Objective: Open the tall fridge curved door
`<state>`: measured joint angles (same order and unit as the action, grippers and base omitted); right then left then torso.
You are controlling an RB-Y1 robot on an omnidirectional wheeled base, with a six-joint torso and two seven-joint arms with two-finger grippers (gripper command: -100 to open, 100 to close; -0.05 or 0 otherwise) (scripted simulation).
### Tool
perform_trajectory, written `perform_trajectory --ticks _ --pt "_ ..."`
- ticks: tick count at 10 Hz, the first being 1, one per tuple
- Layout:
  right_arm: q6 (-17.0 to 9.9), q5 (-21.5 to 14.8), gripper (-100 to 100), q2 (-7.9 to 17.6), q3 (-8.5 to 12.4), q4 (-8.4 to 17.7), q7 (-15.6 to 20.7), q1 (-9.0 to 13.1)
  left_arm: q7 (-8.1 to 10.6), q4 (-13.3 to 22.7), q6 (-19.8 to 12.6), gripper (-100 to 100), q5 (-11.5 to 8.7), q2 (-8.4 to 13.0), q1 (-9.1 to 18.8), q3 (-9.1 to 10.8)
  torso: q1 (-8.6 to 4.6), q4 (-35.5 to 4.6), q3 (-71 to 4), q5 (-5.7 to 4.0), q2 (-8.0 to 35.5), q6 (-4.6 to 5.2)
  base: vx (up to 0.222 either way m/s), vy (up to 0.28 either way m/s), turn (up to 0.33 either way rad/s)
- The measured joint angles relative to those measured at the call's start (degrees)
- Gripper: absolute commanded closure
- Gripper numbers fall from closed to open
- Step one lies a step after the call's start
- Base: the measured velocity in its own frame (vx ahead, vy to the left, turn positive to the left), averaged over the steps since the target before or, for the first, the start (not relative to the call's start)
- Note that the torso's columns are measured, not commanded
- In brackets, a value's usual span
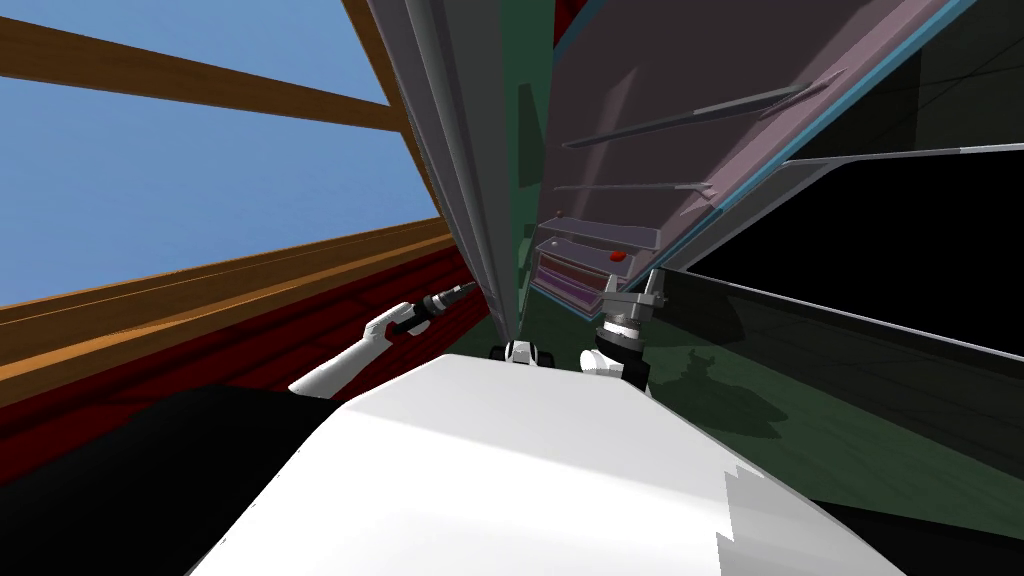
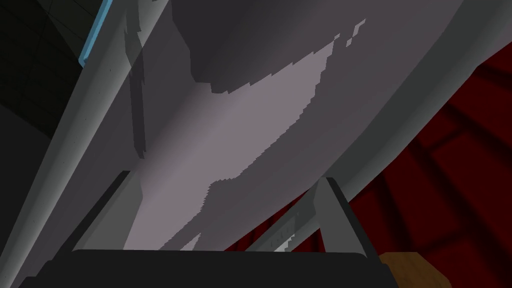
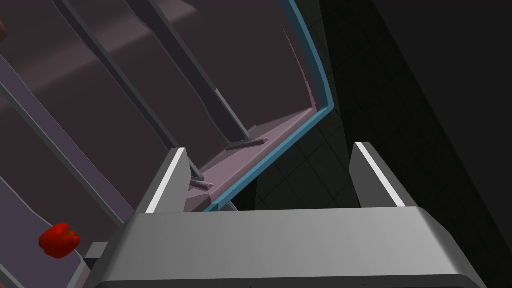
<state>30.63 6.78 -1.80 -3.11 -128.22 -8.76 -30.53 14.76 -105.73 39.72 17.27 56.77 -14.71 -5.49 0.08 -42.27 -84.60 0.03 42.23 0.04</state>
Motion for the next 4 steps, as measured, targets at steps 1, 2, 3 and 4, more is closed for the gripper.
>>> perform_trajectory --ticks 1,2,3,4 --pt "0.0 0.0 0 0.0 0.0 0.0 0.0 0.0 0.00 0.0 0.0 0 0.0 0.0 0.0 0.00 -0.04 0.0 0.0 -0.01 0.0 -0.03 0.000 0.000 0.000" --pt "0.0 0.0 0 0.0 0.0 0.0 0.0 0.0 0.00 0.0 0.0 0 0.0 0.0 0.0 0.00 -0.07 0.0 0.0 -0.03 0.0 -0.04 0.000 0.000 0.000" --pt "0.0 0.0 0 0.0 0.0 0.0 0.0 0.0 0.00 0.0 0.0 0 0.0 0.0 0.0 0.00 -0.09 0.0 0.0 -0.03 0.1 -0.04 0.000 0.000 0.000" --pt "0.0 0.0 0 0.0 0.0 0.0 0.0 0.0 0.00 0.0 0.0 0 0.0 0.0 0.0 0.00 -0.09 0.0 0.0 -0.03 0.1 -0.04 0.000 0.000 0.000"
